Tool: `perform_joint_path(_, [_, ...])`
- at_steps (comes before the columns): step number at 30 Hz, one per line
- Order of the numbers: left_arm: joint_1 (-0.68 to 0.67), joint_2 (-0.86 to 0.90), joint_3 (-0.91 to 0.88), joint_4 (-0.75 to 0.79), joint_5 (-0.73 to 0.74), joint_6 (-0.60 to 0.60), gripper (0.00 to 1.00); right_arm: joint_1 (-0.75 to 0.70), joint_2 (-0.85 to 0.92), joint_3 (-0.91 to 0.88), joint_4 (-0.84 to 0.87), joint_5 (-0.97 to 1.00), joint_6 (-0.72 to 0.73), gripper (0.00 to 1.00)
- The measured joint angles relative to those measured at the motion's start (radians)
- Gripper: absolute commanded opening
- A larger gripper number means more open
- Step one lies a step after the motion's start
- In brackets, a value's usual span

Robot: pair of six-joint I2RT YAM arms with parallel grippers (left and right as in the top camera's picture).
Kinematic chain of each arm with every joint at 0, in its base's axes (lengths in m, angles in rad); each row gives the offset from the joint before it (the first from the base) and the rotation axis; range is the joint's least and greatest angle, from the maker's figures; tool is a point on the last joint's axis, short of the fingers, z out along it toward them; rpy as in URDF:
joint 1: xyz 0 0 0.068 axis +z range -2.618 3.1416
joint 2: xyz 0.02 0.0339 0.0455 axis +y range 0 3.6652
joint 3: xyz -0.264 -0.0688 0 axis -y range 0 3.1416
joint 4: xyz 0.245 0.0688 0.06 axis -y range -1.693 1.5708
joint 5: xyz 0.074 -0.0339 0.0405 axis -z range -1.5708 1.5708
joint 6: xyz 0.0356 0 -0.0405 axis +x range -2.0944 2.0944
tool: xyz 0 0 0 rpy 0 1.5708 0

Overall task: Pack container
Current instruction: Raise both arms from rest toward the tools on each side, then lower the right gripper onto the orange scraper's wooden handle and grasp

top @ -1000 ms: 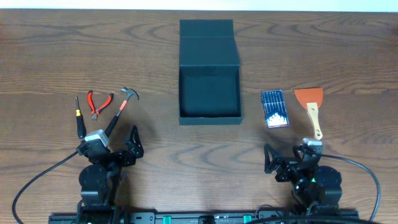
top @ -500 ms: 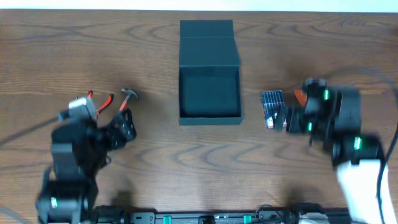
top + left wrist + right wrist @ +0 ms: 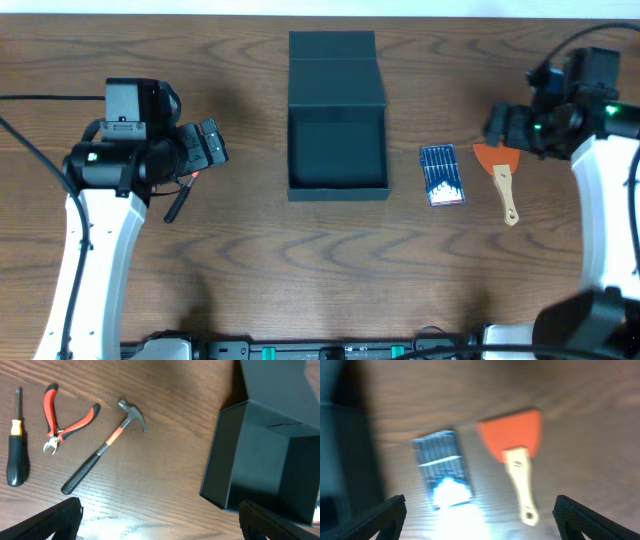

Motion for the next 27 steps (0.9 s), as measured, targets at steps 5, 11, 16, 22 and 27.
perform_joint_path(5, [0.0, 0.012, 0.0, -0.01, -0.063, 0.0, 0.99, -0.075, 0.102, 0.0, 0.017, 0.034, -0.098, 0.96])
perform_joint_path(11, [0.0, 0.012, 0.0, -0.031, -0.131, 0.005, 0.98, -0.079, 0.229, 0.001, 0.027, 0.064, -0.17, 0.88])
perform_joint_path(16, [0.0, 0.012, 0.0, -0.051, -0.15, 0.01, 0.98, -0.076, 0.368, 0.002, 0.007, 0.074, -0.181, 0.85])
perform_joint_path(22, [0.0, 0.012, 0.0, -0.069, -0.157, 0.042, 0.98, -0.062, 0.459, 0.002, -0.006, 0.075, -0.18, 0.8])
perform_joint_path(27, [0.0, 0.012, 0.0, -0.09, -0.157, 0.053, 0.99, -0.06, 0.474, 0.002, 0.005, 0.082, -0.18, 0.77])
